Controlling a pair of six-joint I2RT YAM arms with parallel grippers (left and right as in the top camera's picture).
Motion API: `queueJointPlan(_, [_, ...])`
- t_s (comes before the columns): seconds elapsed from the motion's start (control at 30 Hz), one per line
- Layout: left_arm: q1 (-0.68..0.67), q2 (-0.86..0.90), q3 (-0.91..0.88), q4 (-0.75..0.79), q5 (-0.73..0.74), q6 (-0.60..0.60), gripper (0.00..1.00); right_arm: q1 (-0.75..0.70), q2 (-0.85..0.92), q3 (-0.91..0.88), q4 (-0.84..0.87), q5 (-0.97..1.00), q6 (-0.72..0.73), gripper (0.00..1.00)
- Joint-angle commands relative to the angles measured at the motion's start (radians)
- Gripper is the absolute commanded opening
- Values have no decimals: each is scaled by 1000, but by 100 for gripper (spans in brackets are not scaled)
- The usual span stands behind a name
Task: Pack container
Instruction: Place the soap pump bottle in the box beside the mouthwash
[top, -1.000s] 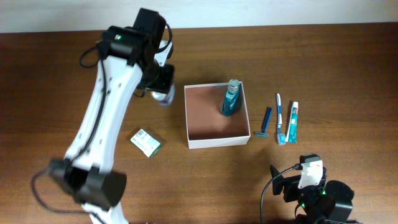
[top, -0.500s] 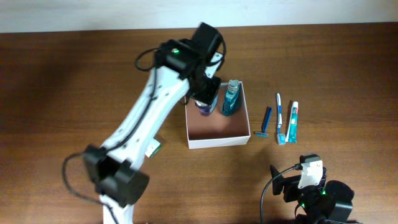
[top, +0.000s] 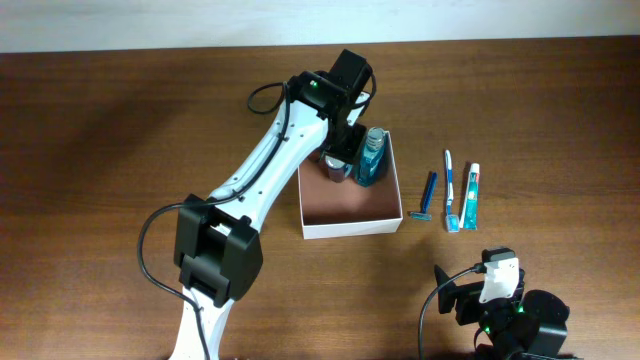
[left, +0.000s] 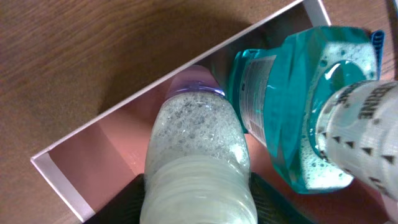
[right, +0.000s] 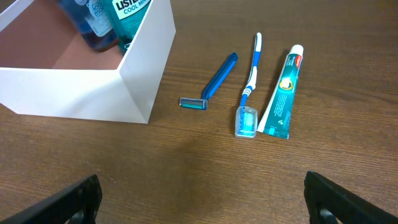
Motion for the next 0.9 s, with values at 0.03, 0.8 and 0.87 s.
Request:
queueJointPlan(0.03, [-5, -10, 11, 5, -15, 3, 71, -7, -6, 0, 2, -9, 0, 99])
queueJointPlan(0.8, [147, -395, 264, -485, -48, 19, 86, -7, -6, 0, 2, -9, 0, 99])
queueJointPlan(0.87, [153, -495, 121, -485, -99, -24, 87, -7, -6, 0, 2, -9, 0, 99])
